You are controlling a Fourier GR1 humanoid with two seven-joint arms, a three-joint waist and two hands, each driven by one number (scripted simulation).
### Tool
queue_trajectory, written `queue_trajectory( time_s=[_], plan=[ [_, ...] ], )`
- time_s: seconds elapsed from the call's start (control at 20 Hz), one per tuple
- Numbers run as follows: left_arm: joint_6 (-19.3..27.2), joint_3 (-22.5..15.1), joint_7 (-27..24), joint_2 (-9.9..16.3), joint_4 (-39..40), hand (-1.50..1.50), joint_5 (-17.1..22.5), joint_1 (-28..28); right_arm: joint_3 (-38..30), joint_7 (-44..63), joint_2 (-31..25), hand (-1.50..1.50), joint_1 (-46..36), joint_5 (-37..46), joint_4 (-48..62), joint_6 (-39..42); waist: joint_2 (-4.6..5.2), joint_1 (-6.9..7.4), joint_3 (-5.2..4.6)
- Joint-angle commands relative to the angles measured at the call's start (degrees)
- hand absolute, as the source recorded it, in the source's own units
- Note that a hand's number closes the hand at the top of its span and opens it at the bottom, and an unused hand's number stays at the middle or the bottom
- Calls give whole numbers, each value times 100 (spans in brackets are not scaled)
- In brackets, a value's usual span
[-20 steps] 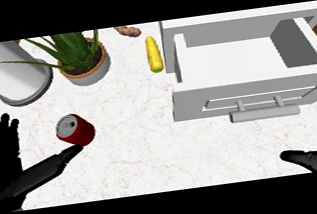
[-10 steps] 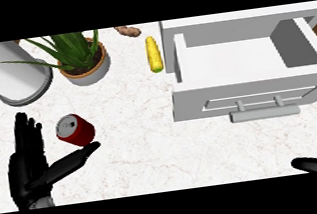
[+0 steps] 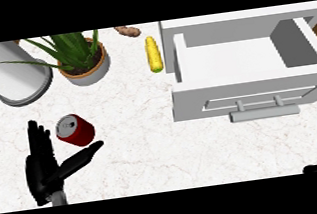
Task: Pick up the can, place it into the drawer and close the drawer
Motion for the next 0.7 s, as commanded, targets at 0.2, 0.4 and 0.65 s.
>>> queue_trajectory(
  time_s=[0.2, 0.4, 0.65],
  plan=[
    [-475, 653, -1165, 201, 1997, -150, 521, -699, -141, 520, -170, -150, -578, -66, 4, -114, 9, -1, -3],
    [-357, 578, -1293, 165, 2012, -150, 533, -560, 9, 81, 146, -150, -230, 227, 127, -28, 2, 8, 1],
    [-434, 1016, -1836, 240, 3260, -150, 868, -1292, -60, 193, 216, -150, 105, 124, -349, 106, 4, -18, -1]
  ],
)
